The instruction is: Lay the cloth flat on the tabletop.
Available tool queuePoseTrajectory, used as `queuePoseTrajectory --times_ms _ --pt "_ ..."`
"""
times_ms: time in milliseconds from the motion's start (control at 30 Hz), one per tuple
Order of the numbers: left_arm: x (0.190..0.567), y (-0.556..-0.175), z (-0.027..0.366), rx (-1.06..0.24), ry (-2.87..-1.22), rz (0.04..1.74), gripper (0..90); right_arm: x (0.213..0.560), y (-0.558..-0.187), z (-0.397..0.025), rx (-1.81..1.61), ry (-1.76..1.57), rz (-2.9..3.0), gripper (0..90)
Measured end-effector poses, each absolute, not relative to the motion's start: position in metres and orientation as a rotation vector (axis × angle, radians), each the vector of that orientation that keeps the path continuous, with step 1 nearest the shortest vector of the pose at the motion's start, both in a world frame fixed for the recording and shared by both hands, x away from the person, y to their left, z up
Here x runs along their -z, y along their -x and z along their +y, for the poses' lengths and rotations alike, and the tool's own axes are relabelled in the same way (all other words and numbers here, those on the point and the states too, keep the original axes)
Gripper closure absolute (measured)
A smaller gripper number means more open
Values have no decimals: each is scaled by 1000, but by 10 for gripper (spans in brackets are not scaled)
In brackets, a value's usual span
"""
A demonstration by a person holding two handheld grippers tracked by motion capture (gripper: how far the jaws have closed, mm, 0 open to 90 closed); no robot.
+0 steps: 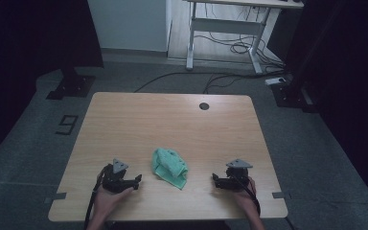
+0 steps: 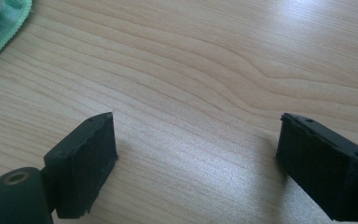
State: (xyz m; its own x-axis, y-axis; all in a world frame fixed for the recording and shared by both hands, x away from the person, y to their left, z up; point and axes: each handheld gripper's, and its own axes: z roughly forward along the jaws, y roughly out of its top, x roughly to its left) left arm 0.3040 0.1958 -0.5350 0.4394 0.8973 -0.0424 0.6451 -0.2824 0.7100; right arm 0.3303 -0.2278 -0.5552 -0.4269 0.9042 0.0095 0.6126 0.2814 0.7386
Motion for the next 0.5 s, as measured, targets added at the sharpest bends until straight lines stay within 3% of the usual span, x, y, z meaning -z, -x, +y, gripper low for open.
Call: queuePoseTrajectory --times_ms 500 --pt "524 -300 196 -438 -1989 1259 191 554 -328 -229 -967 -1367 2098 171"
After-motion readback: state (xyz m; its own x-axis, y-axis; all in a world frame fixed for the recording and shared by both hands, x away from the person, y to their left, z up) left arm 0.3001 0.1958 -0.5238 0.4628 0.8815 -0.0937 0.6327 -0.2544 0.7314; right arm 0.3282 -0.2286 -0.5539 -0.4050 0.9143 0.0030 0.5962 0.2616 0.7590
